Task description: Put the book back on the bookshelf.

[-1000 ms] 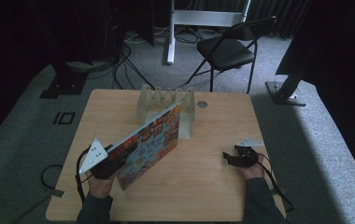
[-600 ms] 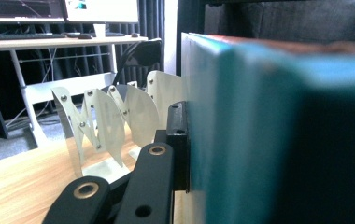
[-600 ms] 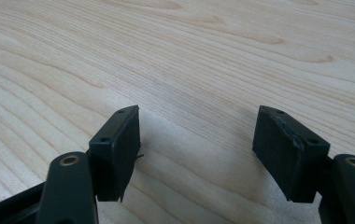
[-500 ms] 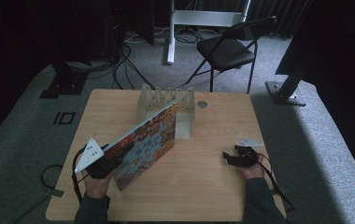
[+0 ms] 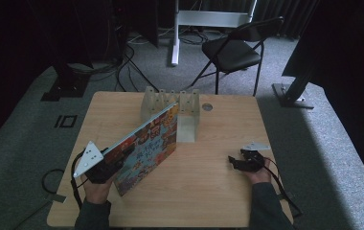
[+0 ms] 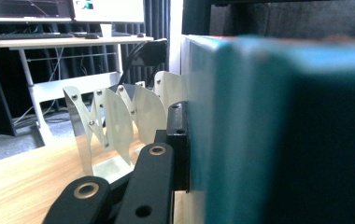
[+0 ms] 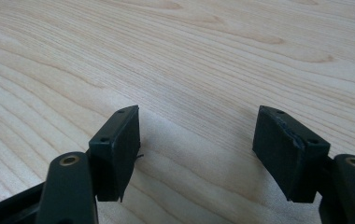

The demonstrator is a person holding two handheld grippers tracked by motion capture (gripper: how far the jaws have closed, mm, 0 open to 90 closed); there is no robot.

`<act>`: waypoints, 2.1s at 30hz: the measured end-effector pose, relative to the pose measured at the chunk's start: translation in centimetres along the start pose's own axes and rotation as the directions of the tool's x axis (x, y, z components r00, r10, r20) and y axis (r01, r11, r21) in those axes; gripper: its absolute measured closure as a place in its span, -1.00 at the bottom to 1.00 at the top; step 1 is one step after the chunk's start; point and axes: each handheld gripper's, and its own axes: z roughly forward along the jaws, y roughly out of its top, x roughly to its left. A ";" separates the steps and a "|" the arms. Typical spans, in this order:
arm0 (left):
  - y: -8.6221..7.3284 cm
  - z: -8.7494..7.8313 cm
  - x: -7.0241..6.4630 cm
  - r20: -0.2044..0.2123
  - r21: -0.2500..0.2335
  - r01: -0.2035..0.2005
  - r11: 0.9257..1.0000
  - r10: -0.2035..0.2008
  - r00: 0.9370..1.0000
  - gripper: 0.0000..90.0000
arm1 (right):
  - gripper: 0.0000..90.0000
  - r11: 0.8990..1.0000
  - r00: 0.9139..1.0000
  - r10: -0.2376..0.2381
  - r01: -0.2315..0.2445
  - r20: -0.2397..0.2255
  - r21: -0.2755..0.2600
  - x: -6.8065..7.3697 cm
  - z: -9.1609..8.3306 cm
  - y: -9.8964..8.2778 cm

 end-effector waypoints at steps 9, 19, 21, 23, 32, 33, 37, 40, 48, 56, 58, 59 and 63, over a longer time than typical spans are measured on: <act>-0.1 -0.4 0.8 0.002 -0.005 0.051 0.999 -0.051 0.999 0.80 | -0.29 1.000 1.000 0.000 0.000 0.000 0.000 0.0 0.0 0.0; 0.2 -0.9 1.0 -0.046 -0.022 0.081 0.996 -0.082 0.996 0.80 | -0.30 1.000 1.000 0.000 0.000 -0.001 0.000 0.0 0.0 0.0; 0.3 -1.1 1.0 -0.063 -0.031 0.085 0.996 -0.087 0.994 0.80 | -0.29 1.000 1.000 0.000 0.000 -0.002 0.000 0.0 0.0 0.0; 0.4 -1.3 1.0 -0.085 -0.037 0.091 0.995 -0.094 0.992 0.80 | -0.30 1.000 1.000 -0.001 0.001 -0.001 0.000 0.0 0.0 0.0; 1.3 -1.3 1.1 -0.187 -0.022 0.067 0.997 -0.070 0.980 0.80 | -0.30 1.000 1.000 -0.004 0.004 0.003 -0.001 0.0 0.1 0.1; 1.3 -1.2 1.1 -0.196 -0.022 0.072 0.997 -0.075 0.978 0.80 | -0.30 1.000 1.000 -0.006 0.006 0.005 0.000 0.0 0.1 0.1; 1.0 -0.5 1.3 -0.243 -0.037 0.094 0.995 -0.100 0.965 0.80 | -0.30 1.000 1.000 -0.007 0.007 0.007 0.001 0.0 0.1 0.1; 0.7 0.2 1.3 -0.278 -0.055 0.116 0.992 -0.127 0.952 0.80 | -0.30 1.000 1.000 -0.007 0.007 0.007 0.001 0.0 0.1 0.1; 0.4 3.2 0.0 -0.363 -0.066 0.069 0.995 -0.088 0.928 0.80 | -0.30 1.000 1.000 -0.006 0.006 0.006 0.001 0.0 0.1 0.1; 0.4 5.7 -1.0 -0.433 -0.067 0.014 0.998 -0.042 0.900 0.80 | -0.30 1.000 1.000 -0.008 0.008 0.007 0.000 0.0 0.1 0.1; 0.4 6.0 -1.1 -0.443 -0.070 0.009 0.998 -0.039 0.895 0.80 | -0.30 1.000 1.000 -0.008 0.008 0.007 0.000 0.0 0.1 0.1; 0.4 6.2 -1.2 -0.451 -0.070 0.005 0.998 -0.036 0.892 0.80 | -0.30 1.000 1.000 -0.008 0.008 0.007 0.001 0.0 0.1 0.1; 0.4 6.9 -1.3 -0.474 -0.062 -0.011 0.998 -0.020 0.880 0.80 | -0.30 1.000 1.000 -0.008 0.008 0.007 0.001 0.0 0.1 0.1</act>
